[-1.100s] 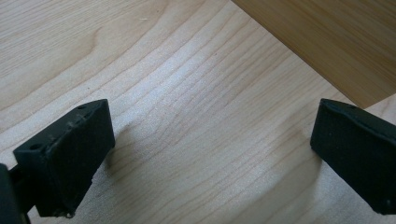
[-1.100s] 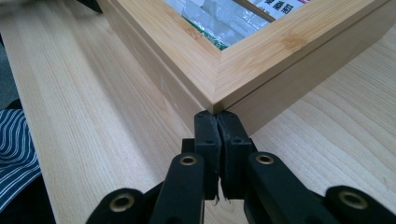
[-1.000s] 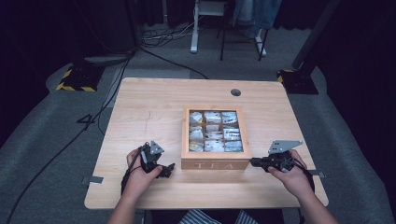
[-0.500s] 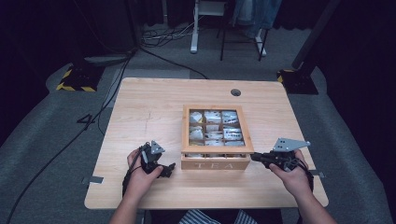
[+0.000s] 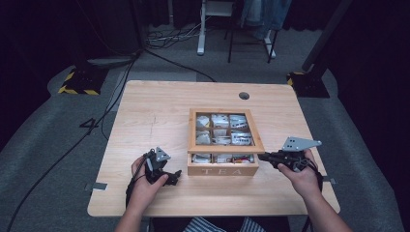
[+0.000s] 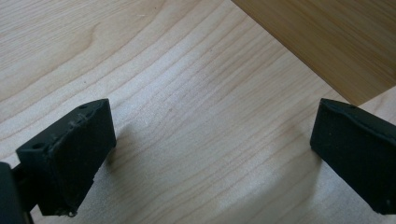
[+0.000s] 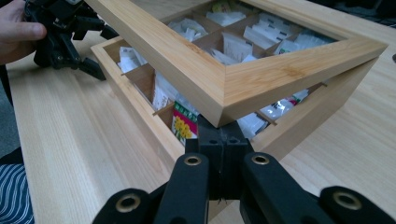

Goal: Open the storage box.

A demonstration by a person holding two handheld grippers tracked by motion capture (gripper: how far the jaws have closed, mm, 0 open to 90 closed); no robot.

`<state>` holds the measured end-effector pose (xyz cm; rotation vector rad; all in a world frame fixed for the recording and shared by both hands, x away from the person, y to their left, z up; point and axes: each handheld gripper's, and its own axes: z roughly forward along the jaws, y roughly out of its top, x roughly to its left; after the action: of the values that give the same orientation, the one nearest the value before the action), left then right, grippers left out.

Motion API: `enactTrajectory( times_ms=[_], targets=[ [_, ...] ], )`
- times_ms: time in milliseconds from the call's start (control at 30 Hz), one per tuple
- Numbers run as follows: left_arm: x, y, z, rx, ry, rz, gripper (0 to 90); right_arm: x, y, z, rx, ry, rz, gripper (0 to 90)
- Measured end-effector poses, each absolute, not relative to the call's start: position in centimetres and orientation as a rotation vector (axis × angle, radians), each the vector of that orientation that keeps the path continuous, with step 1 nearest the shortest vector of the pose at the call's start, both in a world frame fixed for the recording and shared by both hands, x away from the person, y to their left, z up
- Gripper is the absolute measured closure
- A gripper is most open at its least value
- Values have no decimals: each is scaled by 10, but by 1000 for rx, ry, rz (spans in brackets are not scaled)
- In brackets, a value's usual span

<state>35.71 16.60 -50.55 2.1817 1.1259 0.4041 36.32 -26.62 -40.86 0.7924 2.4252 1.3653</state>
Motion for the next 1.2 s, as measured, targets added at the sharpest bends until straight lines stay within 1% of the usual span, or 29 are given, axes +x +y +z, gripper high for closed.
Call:
enactTrajectory(
  times_ms=[433, 700, 1200],
  targets=[
    [355, 166, -505, 2182, 1124, 404, 6, 370, -265, -386, 762, 2330, 1390, 900],
    [355, 166, -505, 2182, 1125, 402, 6, 381, -260, -383, 781, 2282, 1434, 900],
    [355, 166, -505, 2182, 1126, 398, 2, 397, -249, -360, 753, 2213, 1479, 900]
  ],
)
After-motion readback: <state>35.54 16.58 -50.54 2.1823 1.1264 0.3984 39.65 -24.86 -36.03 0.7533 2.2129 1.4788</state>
